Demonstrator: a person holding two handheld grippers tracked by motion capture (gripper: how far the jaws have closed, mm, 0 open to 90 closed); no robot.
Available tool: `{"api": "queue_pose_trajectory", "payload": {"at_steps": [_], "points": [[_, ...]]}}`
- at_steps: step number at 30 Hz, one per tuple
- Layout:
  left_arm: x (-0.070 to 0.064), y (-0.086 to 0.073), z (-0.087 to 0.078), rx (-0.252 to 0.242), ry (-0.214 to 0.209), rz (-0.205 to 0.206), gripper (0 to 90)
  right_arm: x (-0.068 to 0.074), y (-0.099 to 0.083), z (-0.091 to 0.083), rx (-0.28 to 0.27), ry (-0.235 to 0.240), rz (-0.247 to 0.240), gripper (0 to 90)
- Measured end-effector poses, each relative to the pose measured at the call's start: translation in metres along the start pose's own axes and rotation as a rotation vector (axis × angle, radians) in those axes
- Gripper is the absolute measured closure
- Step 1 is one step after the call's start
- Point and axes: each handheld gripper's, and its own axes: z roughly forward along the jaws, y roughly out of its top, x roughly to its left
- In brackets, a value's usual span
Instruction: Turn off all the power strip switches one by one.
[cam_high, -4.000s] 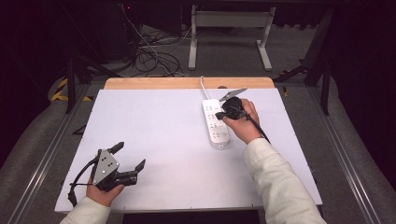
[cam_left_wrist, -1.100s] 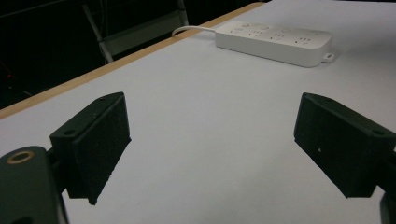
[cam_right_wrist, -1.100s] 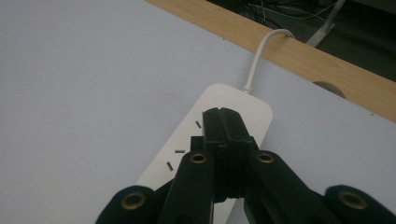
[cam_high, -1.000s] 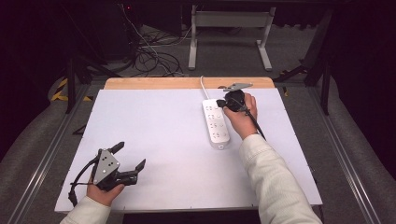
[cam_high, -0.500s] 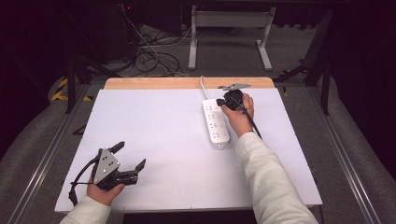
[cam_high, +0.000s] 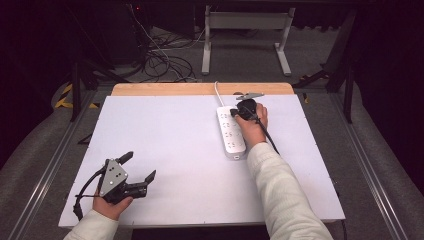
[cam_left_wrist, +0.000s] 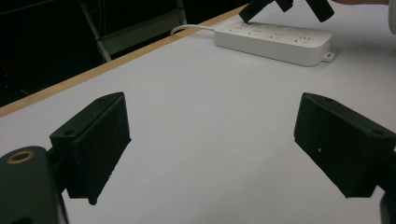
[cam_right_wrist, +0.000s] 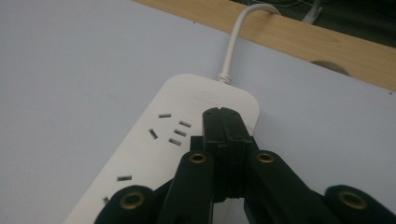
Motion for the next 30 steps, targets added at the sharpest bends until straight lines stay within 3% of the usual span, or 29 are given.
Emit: {"api": "queue_pose_trajectory", "payload": {"at_steps": [30], "points": [[-0.0011,-0.0001,0.0009,0.001,-0.005,-0.002,11.3,0.0031,-0.0016,0.0027,0.006,-0.018,-0.012,90.0]]}}
